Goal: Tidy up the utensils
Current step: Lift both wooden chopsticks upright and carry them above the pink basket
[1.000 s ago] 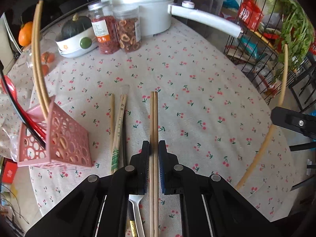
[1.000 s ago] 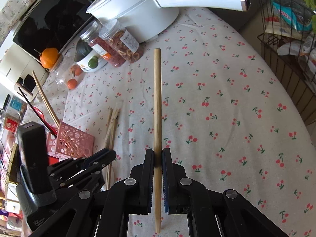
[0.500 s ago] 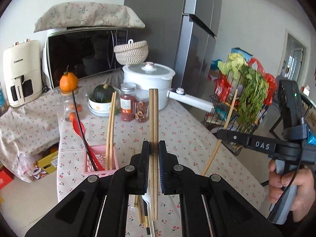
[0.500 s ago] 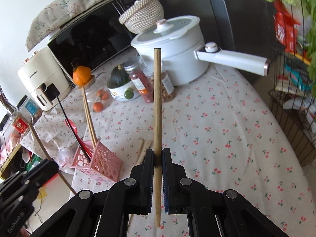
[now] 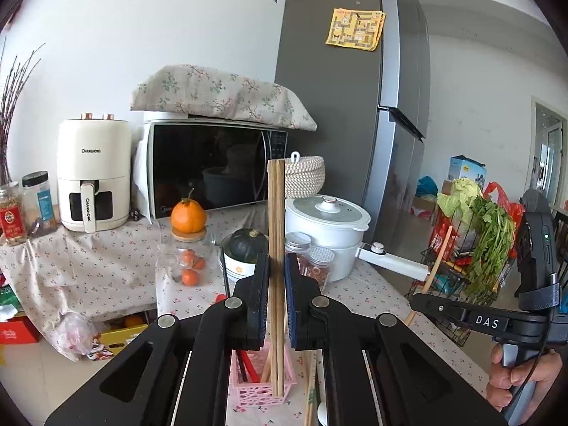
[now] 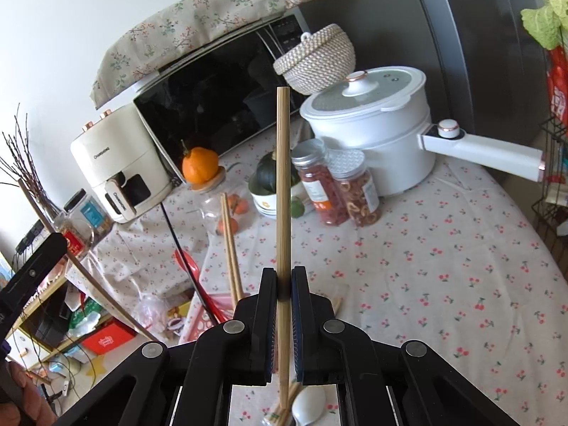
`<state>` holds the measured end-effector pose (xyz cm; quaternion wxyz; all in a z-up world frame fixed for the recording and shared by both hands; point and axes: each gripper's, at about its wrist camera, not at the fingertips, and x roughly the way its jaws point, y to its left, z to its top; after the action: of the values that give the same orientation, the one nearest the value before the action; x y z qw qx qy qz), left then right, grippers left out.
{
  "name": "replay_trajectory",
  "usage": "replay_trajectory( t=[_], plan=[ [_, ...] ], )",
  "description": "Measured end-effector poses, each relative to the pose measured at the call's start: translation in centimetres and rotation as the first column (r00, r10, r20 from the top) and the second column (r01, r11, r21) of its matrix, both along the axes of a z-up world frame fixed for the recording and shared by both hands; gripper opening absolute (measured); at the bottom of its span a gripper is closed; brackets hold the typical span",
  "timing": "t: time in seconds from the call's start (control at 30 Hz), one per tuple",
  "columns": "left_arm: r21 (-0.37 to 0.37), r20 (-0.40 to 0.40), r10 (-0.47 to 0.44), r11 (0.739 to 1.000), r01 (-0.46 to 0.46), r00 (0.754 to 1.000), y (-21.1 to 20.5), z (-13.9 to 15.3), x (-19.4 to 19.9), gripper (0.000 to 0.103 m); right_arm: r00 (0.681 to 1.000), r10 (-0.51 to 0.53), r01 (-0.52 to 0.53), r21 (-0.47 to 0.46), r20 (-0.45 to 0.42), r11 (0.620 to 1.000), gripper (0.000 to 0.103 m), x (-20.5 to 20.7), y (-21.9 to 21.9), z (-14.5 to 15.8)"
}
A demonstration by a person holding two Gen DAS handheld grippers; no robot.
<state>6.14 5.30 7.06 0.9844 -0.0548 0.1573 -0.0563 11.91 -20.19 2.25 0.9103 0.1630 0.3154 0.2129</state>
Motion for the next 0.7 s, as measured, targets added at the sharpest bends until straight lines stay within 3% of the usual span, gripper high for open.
replay_trajectory(
  t=[0.23,0.43,0.6,0.63,0.67,0.7],
  plan=[
    [0.035,0.077,0.055,0.998,-0.058,0.996,0.4,-1.5,1.7,0.009,0.999,0.011,-0.012,0.019,0.045,1.0,0.005,0.8,2.7,-0.1],
    [0.06,-0.036,0.054,0.997,-0.052,0.998,0.1,-4.5,4.4,0.009,0.998,0.0,-0.002,0.044,0.062,0.999,0.005,1.1,2.7,-0.3],
    [-0.006,-0.163,0.023,1.0,-0.024,0.986,0.8,-6.6,6.2,0.011,0.997,-0.006,0.002,0.049,0.073,0.999,0.005,1.2,2.5,-0.5],
    [-0.013,-0.185,0.021,1.0,-0.024,0.983,0.8,-6.8,6.4,0.013,0.997,-0.007,0.003,0.049,0.074,0.999,0.005,1.2,2.4,-0.5],
    [-0.018,-0.203,0.02,1.0,-0.024,0.979,0.8,-6.9,6.4,0.023,0.997,-0.007,0.004,0.049,0.073,0.999,0.005,1.2,2.4,-0.5],
    [-0.025,-0.212,0.018,0.999,-0.024,0.977,0.8,-6.9,6.4,0.043,0.997,-0.006,0.003,0.051,0.071,0.999,0.005,1.1,2.3,-0.6]
  ],
)
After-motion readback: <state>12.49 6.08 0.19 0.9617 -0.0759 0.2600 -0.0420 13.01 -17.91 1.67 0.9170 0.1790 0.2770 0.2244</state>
